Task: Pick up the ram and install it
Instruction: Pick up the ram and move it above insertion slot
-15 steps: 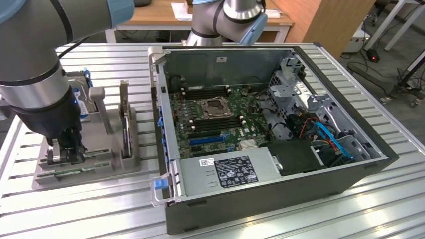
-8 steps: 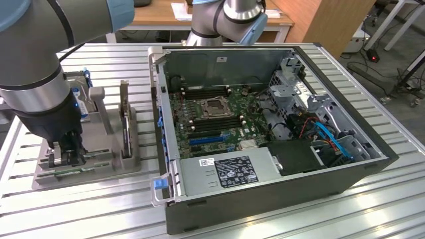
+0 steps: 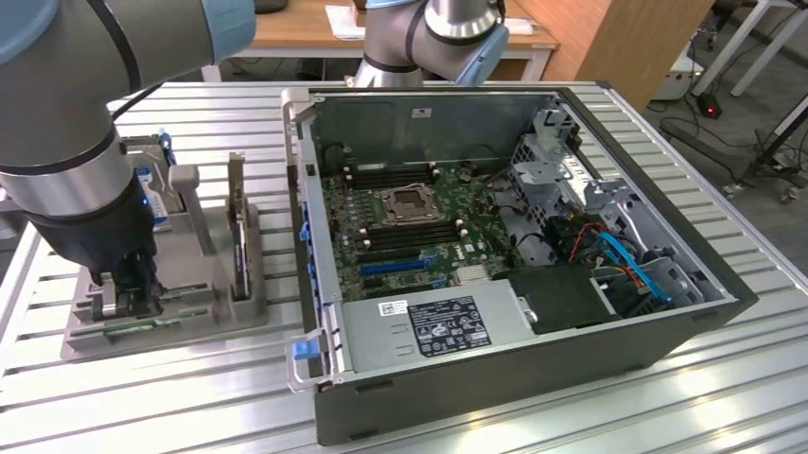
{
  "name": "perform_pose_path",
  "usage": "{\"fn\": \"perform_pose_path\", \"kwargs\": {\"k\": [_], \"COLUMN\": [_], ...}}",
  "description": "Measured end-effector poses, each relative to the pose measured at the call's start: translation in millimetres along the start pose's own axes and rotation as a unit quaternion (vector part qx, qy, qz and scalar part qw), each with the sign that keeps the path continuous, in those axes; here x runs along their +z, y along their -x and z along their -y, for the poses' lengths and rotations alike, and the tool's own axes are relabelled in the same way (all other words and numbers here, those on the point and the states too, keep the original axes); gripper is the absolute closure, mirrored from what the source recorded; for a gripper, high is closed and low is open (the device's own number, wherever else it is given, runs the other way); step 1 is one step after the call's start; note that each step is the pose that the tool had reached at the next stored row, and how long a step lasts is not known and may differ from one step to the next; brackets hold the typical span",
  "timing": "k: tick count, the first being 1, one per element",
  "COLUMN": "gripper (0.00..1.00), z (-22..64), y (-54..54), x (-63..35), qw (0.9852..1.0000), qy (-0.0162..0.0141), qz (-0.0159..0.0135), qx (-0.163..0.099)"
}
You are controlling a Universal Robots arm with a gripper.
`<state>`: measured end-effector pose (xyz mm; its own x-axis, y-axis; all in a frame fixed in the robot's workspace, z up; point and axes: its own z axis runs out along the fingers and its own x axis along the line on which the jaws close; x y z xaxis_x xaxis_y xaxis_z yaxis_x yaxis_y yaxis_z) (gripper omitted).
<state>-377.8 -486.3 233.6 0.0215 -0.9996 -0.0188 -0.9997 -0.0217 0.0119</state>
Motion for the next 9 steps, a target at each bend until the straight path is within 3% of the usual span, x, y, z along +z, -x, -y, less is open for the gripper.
{"fn": "perform_pose_path", "kwargs": {"k": [9], "gripper": [0.71], "z": [0.1], "y": [-0.3], "x": [8.7], "qw": [1.0000], "qy": [0.0000], "qz": [0.0000], "qx": [0.000]}}
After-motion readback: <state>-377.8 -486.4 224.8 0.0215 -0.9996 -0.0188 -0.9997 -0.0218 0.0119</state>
